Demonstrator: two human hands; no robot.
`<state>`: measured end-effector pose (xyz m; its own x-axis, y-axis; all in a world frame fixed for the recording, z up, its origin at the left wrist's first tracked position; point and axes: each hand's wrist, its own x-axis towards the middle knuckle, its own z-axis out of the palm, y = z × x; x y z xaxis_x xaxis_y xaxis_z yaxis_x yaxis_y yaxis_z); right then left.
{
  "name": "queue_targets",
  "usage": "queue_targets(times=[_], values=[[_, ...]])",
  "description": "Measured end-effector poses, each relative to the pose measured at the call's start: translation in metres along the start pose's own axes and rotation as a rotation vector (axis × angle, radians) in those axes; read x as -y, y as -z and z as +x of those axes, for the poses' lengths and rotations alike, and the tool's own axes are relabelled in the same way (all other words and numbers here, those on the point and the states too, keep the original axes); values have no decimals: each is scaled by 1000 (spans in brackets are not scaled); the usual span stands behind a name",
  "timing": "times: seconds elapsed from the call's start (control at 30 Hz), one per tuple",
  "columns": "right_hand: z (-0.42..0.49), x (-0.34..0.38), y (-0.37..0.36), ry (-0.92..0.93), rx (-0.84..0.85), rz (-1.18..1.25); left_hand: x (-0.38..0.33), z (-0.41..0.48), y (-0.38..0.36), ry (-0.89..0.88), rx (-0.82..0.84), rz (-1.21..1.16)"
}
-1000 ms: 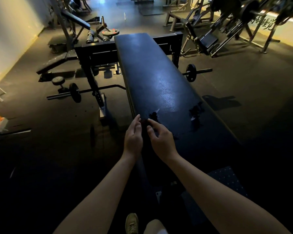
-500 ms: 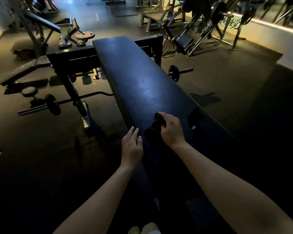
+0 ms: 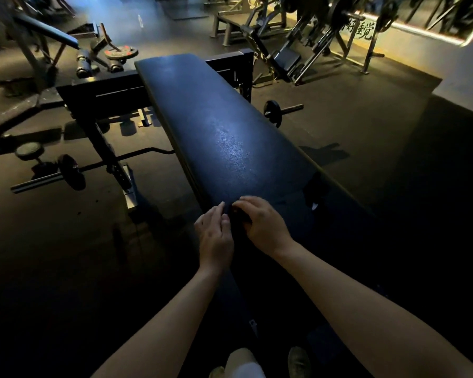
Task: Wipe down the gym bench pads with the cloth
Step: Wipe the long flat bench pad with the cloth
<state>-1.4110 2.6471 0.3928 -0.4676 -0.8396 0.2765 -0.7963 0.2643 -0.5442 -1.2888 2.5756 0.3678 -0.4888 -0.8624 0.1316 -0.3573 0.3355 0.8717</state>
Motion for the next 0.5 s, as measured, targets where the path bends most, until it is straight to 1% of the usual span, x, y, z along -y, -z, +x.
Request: queue_targets(times=[0.03,0.07,0.13,0.17,0.23,0.33,0.4,0.47,0.5], values=[[8,-9,5,-60,-42,-13,2,-1,-3,-9,-15,22],[15,-16,10,-129,-43,-24,3,-3,-4,-12,-32,43],[21,-24,14,-202,48,-42,3,-3,-6,-16,-56,80],[21,-23,14,-191,90,-38,3,-3,-6,-20,-62,89],[15,-16,10,-100,131,-10,1,-2,-7,-4,-83,61],[0,1,1,59,189,34,-9,0,-11,170,-134,-108],[-4,1,0,133,218,54,-17,-5,-15,218,-157,-158],[6,-10,6,146,192,78,-21,-16,-18,188,-147,-119],[13,-19,10,117,154,66,-22,-19,-18,185,-139,-115]])
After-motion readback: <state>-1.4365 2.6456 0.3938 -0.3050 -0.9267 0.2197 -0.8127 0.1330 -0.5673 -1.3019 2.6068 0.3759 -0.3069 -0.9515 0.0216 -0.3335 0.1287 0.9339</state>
